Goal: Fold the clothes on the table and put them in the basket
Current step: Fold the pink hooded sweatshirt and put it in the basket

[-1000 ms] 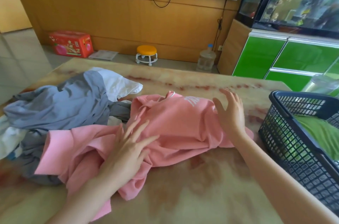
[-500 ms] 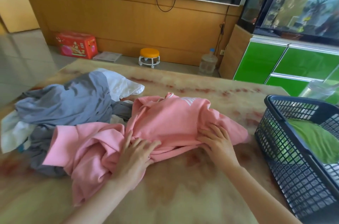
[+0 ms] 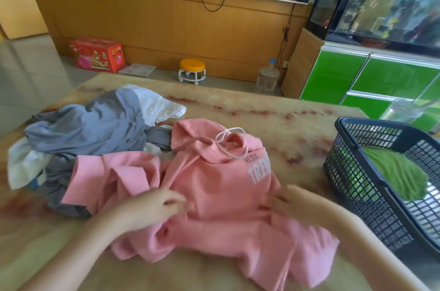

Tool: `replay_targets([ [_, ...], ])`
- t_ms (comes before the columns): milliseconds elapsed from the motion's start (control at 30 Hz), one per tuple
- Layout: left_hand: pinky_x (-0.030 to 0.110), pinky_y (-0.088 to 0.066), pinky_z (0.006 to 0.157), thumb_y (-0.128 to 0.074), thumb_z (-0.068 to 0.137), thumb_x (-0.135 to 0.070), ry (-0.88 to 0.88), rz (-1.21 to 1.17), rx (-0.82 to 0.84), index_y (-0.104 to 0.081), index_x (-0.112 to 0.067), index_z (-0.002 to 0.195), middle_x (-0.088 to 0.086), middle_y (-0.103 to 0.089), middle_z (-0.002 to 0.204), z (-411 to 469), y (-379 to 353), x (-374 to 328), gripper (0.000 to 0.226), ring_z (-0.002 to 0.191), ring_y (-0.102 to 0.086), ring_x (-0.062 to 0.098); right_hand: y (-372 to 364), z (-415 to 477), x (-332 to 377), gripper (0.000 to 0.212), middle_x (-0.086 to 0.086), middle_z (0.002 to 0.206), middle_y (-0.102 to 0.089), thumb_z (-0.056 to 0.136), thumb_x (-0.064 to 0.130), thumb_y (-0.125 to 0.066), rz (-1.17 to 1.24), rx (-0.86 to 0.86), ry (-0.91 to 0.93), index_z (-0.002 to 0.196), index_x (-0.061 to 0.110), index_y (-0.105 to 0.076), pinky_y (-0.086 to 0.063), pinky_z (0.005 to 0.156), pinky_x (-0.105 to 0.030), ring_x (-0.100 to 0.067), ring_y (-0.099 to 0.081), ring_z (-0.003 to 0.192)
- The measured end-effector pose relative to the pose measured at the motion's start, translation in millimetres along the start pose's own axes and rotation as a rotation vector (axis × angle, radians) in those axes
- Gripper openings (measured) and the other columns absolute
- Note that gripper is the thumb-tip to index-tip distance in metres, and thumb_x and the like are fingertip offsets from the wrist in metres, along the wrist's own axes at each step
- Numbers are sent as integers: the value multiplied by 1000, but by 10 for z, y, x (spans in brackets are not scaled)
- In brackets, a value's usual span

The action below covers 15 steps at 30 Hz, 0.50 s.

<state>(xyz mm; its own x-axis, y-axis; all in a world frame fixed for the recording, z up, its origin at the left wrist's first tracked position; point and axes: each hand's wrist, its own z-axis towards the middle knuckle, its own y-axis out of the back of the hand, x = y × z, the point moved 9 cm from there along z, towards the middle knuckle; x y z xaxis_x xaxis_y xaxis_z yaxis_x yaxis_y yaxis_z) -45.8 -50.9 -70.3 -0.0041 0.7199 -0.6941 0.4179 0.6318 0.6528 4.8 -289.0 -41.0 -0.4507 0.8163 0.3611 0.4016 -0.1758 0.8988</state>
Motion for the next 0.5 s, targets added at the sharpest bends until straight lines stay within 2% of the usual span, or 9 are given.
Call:
replay_targets([
  [33, 27, -46, 95, -42, 59, -91, 17, 6, 26, -71, -36, 99, -22, -70, 94, -41, -94, 63, 73, 92, -62, -7, -125, -44, -28, 31, 13, 86, -63, 94, 51, -45, -52, 7, 2, 99, 29, -67, -31, 74, -17, -13, -54, 91],
  [67, 25, -46, 95, -45, 63, -87, 7, -15, -17, -71, -40, 98, -26, -68, 94, -73, -112, 92, 64, 92, -60, -9, -195, -97, -29, 36, 23, 95, -63, 88, 61, -44, -75, -11, 16, 111, 41, -63, -30, 82, -17, -9, -50, 98],
  [133, 20, -43, 96, -42, 62, -89, -90, 18, -218, -67, -50, 99, -32, -62, 101, -166, 23, 42, 59, 101, -53, -13, -296, -216, -16, 54, 41, 124, -44, 78, 69, -42, -115, -60, 32, 131, 54, -45, -29, 101, -21, 3, -35, 116],
  [167, 19, -39, 98, -38, 60, -92, -160, 81, -295, -65, -52, 100, -32, -59, 105, -227, 82, -17, 63, 108, -48, -13, -309, -283, 45, 62, 38, 135, -33, 76, 69, -41, -125, -131, 67, 136, 52, -39, -28, 108, -26, 5, -32, 124],
  [233, 20, -29, 105, -32, 57, -95, -237, 225, -339, -61, -53, 106, -35, -51, 114, -316, 99, -88, 71, 119, -37, -13, -377, -446, 201, 72, 23, 143, -38, 76, 77, -42, -136, -289, 173, 139, 42, -40, -33, 113, -40, 1, -40, 129],
  [300, 21, -19, 111, -35, 52, -96, -174, 352, -273, -48, -58, 118, -39, -33, 129, -389, 20, -42, 77, 126, -25, -13, -610, -558, 304, 87, 11, 145, -44, 74, 87, -33, -252, -300, 266, 143, 34, -36, -35, 110, -43, -8, -45, 130],
  [367, 21, -6, 110, -47, 51, -89, -110, 459, -219, -35, -59, 128, -38, -15, 136, -458, -108, 86, 83, 133, -12, -8, -839, -643, 376, 95, 8, 146, -43, 71, 87, -36, -337, -246, 328, 149, 35, -20, -29, 108, -42, -11, -43, 132],
  [433, 24, -1, 111, -49, 55, -80, -163, 578, -278, -36, -51, 133, -27, -21, 145, -547, -202, 79, 84, 137, -9, -1, -936, -686, 327, 100, 6, 144, -44, 67, 82, -43, -344, -209, 304, 150, 34, -16, -24, 107, -41, -13, -41, 132],
  [500, 38, -6, 112, -49, 53, -77, -213, 625, -307, -39, -46, 133, -14, -37, 146, -635, -301, -47, 87, 139, -18, 9, -861, -708, 255, 88, 3, 140, -50, 67, 73, -45, -376, -275, 263, 143, 30, -35, -22, 110, -38, -15, -42, 131],
])
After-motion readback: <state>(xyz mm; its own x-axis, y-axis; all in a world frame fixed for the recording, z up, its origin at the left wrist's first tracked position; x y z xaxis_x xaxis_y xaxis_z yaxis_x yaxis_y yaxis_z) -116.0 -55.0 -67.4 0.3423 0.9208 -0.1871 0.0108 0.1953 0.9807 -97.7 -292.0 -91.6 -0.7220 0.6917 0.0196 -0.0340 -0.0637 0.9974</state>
